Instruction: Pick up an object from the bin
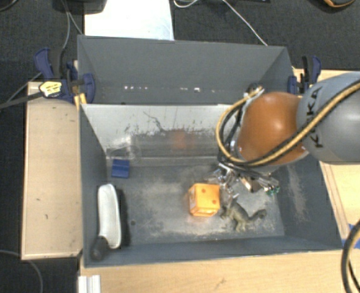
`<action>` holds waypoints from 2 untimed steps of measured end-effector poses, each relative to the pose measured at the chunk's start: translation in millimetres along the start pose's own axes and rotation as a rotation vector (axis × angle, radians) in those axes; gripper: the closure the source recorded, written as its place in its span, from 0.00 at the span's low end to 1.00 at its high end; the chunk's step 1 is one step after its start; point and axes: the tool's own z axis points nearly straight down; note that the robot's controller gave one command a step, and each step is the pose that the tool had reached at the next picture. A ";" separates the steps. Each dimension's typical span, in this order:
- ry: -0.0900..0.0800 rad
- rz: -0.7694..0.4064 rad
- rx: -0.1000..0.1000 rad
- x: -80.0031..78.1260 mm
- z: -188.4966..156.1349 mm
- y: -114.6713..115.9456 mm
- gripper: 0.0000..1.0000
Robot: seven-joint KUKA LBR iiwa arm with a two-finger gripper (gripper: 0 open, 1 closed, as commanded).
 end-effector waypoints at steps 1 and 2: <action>0.000 0.001 0.000 0.0 0.0 -0.1 1.00; 0.003 -0.007 -0.003 1.5 -72.1 1.3 1.00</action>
Offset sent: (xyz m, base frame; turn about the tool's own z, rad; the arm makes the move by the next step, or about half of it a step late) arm -0.0028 -0.0005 0.1180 -0.0133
